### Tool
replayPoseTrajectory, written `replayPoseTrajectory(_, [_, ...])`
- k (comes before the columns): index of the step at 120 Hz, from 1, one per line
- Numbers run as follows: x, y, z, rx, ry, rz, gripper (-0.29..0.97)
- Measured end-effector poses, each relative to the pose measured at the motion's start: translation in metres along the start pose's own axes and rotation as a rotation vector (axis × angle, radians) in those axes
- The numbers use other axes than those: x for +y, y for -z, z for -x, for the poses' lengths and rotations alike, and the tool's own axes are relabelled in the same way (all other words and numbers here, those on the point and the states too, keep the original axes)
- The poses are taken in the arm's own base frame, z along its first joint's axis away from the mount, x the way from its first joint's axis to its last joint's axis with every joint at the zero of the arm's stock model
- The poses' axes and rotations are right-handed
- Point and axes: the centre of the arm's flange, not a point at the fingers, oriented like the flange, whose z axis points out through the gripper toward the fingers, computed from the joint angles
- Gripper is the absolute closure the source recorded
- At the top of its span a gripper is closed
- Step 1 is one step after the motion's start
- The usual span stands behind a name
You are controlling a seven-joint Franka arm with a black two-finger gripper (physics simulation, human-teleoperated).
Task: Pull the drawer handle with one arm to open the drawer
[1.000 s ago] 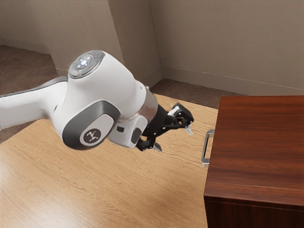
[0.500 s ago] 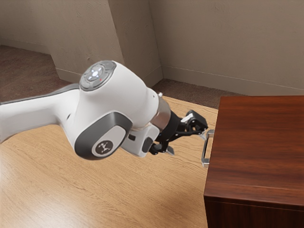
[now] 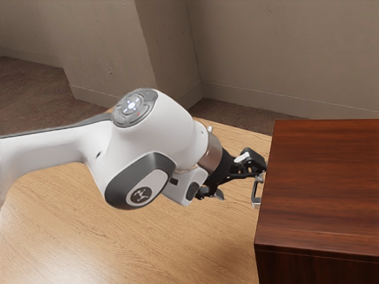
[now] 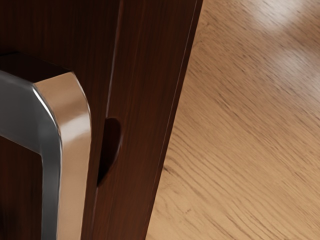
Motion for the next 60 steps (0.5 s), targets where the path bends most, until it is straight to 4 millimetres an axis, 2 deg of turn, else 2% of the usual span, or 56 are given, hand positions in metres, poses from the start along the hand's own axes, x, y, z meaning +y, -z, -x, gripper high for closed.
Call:
replayPoseTrajectory(36, [0.012,0.001,-0.002,0.015,0.003,-0.004,0.02])
replayPoseTrajectory(60, [0.026,0.002,0.004,0.022,0.019,-0.003,0.0])
